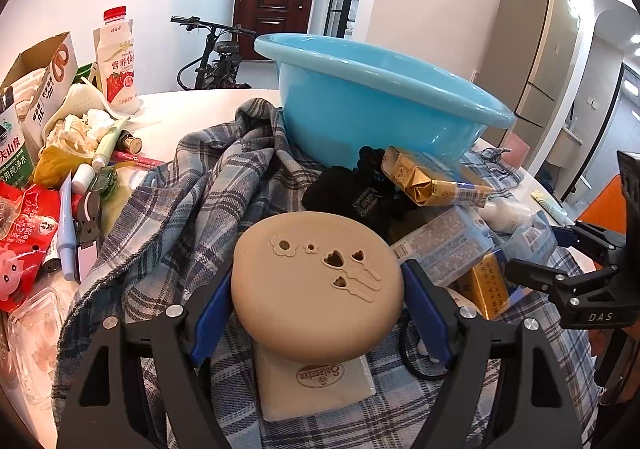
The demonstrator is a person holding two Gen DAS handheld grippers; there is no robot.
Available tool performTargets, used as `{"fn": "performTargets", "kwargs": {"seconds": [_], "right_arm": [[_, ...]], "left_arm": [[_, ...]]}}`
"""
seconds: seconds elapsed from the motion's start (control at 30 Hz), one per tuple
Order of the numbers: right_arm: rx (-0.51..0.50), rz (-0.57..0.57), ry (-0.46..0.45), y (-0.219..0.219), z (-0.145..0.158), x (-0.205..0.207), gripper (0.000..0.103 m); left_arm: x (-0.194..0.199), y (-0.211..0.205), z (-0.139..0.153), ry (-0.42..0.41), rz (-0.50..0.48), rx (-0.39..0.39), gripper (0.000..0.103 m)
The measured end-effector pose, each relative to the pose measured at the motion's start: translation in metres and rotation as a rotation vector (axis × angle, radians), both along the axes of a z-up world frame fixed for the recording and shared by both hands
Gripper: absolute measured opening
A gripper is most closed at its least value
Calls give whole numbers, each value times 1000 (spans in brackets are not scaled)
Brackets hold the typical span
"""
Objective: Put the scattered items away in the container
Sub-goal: 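Grasp the blue-white wrapped packet with the right tool, then carry the soap dish and wrapped packet over the basin with both tools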
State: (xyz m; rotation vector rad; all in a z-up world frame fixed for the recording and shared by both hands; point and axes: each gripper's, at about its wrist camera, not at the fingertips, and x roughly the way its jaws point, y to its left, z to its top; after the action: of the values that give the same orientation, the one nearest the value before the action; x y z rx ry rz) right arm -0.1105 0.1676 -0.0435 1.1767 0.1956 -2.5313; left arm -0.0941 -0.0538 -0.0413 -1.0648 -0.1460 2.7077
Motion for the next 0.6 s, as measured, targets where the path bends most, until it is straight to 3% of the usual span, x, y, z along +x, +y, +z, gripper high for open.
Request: {"fn": "performTargets", "kwargs": {"seconds": [0.27, 0.6], "right_arm": [[-19, -17, 59, 8, 26, 13, 82], [-58, 15, 160, 6, 72, 15, 82]], "left_arm": [[10, 8, 21, 35, -2, -4, 79], [19, 22, 85, 162, 8, -77, 79]]}}
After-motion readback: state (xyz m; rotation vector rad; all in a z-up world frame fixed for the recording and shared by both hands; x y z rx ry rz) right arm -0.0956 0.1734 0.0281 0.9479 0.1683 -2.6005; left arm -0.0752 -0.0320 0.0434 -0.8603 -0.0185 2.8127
